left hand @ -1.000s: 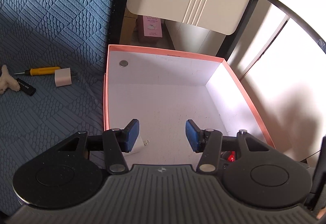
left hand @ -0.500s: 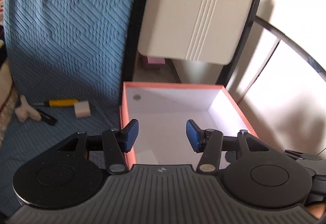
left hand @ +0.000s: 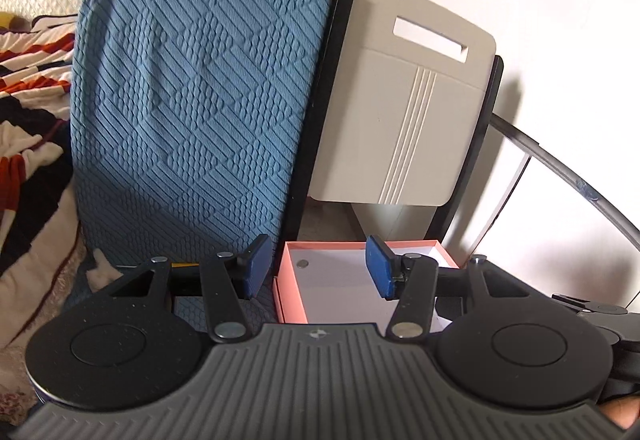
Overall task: Organize rigid objects
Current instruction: 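Withdraw both open tools from the box back over the seat cushion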
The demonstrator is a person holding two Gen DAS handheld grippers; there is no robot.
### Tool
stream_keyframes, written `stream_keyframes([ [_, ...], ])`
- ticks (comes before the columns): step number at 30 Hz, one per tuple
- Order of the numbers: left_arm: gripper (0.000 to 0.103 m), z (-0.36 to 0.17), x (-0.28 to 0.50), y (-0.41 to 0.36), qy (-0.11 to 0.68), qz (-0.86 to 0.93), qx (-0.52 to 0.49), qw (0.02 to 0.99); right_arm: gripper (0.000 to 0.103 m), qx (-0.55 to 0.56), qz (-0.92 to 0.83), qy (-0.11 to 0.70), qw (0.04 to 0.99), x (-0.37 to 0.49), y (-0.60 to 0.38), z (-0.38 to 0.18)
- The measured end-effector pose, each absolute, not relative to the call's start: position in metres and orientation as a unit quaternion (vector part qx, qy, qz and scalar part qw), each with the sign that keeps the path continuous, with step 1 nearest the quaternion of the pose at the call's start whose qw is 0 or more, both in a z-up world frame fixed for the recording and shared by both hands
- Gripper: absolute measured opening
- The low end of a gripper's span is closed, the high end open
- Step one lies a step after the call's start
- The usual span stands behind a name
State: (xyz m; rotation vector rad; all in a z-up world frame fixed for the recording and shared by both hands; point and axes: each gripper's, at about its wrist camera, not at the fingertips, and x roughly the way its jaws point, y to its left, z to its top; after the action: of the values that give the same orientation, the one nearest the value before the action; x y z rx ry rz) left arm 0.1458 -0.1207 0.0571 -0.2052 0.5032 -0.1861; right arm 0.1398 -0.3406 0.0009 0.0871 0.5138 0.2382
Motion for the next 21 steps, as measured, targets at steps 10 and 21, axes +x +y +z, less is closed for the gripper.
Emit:
stream_keyframes([
  [10,0.058,0.054,0.118,-0.074,0.230,-0.090,-0.090,0.965,0.066,0.017,0.131,0.236,0.963,0.113,-0.296,0.006],
  [21,0.058,0.031,0.106,-0.031,0.235,-0.076,-0.099,0.964,0.066,-0.027,0.153,0.236,0.959,0.098,-0.247,-0.017],
])
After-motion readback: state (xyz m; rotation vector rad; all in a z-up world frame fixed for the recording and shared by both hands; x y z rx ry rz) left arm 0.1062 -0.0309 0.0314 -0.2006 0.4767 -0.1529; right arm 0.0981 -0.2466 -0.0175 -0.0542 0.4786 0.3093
